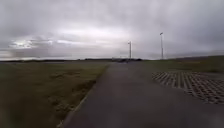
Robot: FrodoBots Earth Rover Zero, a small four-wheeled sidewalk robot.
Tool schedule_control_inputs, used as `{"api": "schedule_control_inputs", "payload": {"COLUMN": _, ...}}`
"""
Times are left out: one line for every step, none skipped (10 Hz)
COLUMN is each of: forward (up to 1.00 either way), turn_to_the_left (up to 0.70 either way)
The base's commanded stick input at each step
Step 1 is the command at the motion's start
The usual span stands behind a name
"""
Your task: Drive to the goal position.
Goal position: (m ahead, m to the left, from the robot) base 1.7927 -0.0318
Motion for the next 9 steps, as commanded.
{"api": "schedule_control_inputs", "payload": {"forward": 1.0, "turn_to_the_left": 0.0}}
{"api": "schedule_control_inputs", "payload": {"forward": 1.0, "turn_to_the_left": 0.0}}
{"api": "schedule_control_inputs", "payload": {"forward": 1.0, "turn_to_the_left": 0.0}}
{"api": "schedule_control_inputs", "payload": {"forward": 1.0, "turn_to_the_left": 0.0}}
{"api": "schedule_control_inputs", "payload": {"forward": 1.0, "turn_to_the_left": 0.0}}
{"api": "schedule_control_inputs", "payload": {"forward": 1.0, "turn_to_the_left": 0.0}}
{"api": "schedule_control_inputs", "payload": {"forward": 1.0, "turn_to_the_left": 0.0}}
{"api": "schedule_control_inputs", "payload": {"forward": 1.0, "turn_to_the_left": 0.0}}
{"api": "schedule_control_inputs", "payload": {"forward": 1.0, "turn_to_the_left": 0.0}}
